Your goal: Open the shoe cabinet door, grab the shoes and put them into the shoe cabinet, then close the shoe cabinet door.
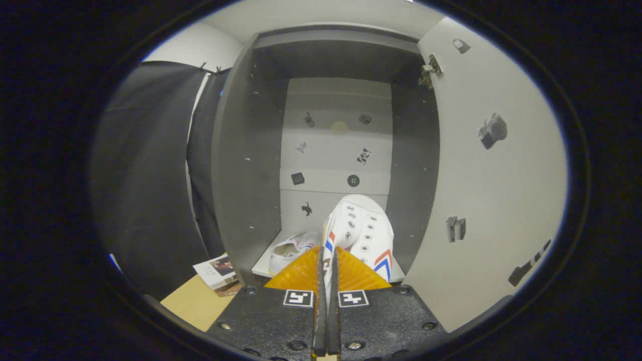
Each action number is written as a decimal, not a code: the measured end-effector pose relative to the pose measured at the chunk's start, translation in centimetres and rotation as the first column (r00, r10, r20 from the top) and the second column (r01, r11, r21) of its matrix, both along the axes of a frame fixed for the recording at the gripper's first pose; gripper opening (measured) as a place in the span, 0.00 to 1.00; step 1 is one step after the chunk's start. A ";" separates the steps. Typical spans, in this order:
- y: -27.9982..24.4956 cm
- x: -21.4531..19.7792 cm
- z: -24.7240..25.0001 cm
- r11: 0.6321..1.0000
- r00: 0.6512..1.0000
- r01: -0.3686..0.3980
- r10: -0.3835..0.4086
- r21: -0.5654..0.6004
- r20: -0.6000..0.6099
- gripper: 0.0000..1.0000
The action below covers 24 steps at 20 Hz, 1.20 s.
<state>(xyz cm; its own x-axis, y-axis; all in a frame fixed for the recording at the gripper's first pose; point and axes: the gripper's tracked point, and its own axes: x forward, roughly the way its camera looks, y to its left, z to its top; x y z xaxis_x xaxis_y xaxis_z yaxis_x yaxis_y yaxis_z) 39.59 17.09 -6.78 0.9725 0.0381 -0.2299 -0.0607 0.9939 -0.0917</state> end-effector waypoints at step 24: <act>-3.2 19.9 -11.8 0.971 0.976 0.031 -0.081 -0.237 -0.203 0.17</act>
